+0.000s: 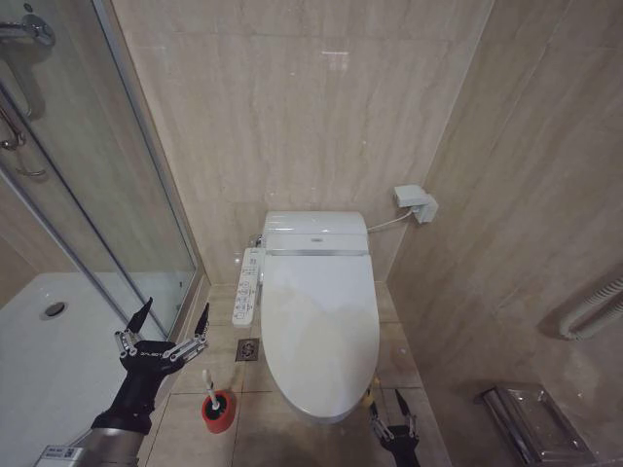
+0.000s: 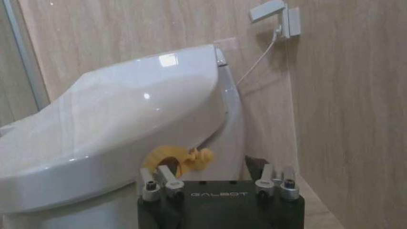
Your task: Open the toilet lid, clean the toilet bowl with a toilet brush, close the toilet lid, and flush.
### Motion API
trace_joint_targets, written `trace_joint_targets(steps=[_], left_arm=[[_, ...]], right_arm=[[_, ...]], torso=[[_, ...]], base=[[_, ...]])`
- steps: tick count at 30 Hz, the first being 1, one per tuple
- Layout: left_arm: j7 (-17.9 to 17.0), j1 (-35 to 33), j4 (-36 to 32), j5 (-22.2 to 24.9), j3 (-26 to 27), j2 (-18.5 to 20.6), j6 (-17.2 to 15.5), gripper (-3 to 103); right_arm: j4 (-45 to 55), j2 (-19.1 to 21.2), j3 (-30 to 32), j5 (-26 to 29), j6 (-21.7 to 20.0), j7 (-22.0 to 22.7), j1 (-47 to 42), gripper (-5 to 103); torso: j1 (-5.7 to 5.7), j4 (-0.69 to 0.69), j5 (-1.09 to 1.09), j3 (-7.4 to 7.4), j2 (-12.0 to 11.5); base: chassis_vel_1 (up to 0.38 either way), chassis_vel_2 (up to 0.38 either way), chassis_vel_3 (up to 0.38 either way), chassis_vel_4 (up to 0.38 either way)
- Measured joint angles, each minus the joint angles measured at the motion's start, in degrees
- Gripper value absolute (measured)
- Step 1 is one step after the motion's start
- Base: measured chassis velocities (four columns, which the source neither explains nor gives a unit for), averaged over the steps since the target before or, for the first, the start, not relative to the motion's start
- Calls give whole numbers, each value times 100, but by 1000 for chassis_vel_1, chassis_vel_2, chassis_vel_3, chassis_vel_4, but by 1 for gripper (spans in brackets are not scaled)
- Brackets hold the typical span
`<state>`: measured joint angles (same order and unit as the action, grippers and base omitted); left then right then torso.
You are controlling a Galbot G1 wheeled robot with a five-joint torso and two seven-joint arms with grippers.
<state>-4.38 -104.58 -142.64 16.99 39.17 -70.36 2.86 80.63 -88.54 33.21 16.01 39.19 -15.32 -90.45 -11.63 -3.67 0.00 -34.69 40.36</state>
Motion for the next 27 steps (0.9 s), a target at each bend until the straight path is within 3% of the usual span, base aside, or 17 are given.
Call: trace_joint_targets(steps=[2,3,9,10,16,17,24,25,27], left_arm=[[0,0,0,0,0,0,0,100],[0,0,0,0,0,0,0,100],[0,0,0,0,0,0,0,100],[0,0,0,0,0,0,0,100],[0,0,0,0,0,0,0,100],[0,0,0,0,0,0,0,100],[0,0,0,0,0,0,0,100],[0,0,0,0,0,0,0,100],[0,0,0,0,0,0,0,100]], right_arm=[[7,-11,-6,-11,7,-8,-2,86],[13,-11,-8,-27,9,-10,-2,59],[25,-10,-21,-142,10,20,-1,59],[26,-13,-23,-160,9,43,3,32],[16,-16,-26,-175,7,95,16,32],[5,-16,-26,-167,7,105,22,5],[53,-2,-27,-140,1,192,28,5],[106,11,-30,-142,-16,220,22,0],[210,37,-30,-136,-37,266,17,0]], torso=[[0,0,0,0,0],[0,0,0,0,0],[0,0,0,0,0],[0,0,0,0,0],[0,0,0,0,0],[0,0,0,0,0],[0,0,0,0,0],[0,0,0,0,0],[0,0,1,0,0]], base=[[0,0,0,0],[0,0,0,0],[0,0,0,0],[0,0,0,0],[0,0,0,0],[0,0,0,0],[0,0,0,0],[0,0,0,0],[0,0,0,0]])
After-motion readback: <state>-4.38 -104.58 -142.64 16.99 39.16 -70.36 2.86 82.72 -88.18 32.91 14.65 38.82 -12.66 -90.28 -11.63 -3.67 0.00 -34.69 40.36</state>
